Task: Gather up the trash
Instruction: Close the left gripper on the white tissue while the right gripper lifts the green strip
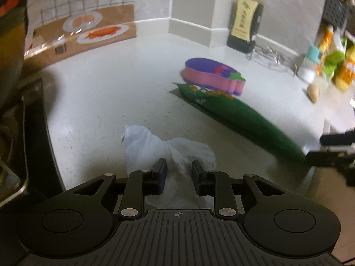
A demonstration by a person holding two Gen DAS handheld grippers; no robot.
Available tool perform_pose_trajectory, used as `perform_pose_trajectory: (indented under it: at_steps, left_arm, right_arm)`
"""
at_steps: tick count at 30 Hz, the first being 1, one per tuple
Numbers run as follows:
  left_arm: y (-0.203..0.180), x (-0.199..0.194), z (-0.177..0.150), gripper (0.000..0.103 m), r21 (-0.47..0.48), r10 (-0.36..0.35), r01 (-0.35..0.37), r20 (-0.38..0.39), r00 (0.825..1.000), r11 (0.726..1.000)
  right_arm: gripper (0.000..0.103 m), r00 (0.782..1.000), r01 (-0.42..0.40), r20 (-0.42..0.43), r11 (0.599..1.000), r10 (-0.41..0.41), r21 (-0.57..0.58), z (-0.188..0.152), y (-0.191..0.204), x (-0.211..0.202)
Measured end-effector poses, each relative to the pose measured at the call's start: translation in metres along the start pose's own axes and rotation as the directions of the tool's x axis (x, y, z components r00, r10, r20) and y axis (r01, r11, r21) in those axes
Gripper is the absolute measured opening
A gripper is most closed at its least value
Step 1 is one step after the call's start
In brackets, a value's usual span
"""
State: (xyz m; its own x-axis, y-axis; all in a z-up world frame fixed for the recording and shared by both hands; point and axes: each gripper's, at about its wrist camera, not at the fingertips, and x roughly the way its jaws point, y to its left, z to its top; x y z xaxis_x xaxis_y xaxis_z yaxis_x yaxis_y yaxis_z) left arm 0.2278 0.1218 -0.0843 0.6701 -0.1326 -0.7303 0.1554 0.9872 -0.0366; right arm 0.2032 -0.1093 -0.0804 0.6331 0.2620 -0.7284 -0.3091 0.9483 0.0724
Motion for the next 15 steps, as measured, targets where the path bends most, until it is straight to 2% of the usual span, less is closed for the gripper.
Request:
perform_pose_trajectory:
  at_steps: [3,8,11,15]
  left_arm:
    - [-0.008,0.002,0.001,0.031,0.043,0.025,-0.025,-0.008,1.000,0.999]
    - [-0.003,0.002,0.000,0.031,0.001,0.009,-0.009,-0.006,1.000,1.000]
    - [0.000,0.001,-0.002,0.031,-0.012,-0.006,0.006,0.006,1.000,1.000]
    - [0.003,0.001,-0.002,0.029,0.000,-0.019,0.019,0.004,1.000,1.000]
  right_arm:
    - [0.064,0.999,0.018,0.034,1.000,-0.018,-0.010,0.001,0.004,-0.002]
    - [0.070,0.994,0.066,0.091,0.992,-0.056,-0.106,0.015,0.019,0.001]
    - [0.071,0.997,0.045,0.072,0.992,-0.037,-0.116,0.025,0.023,0.013]
    - [0.071,1.000,0.020,0.001,0.995,-0.020,-0.097,0.038,0.026,0.036]
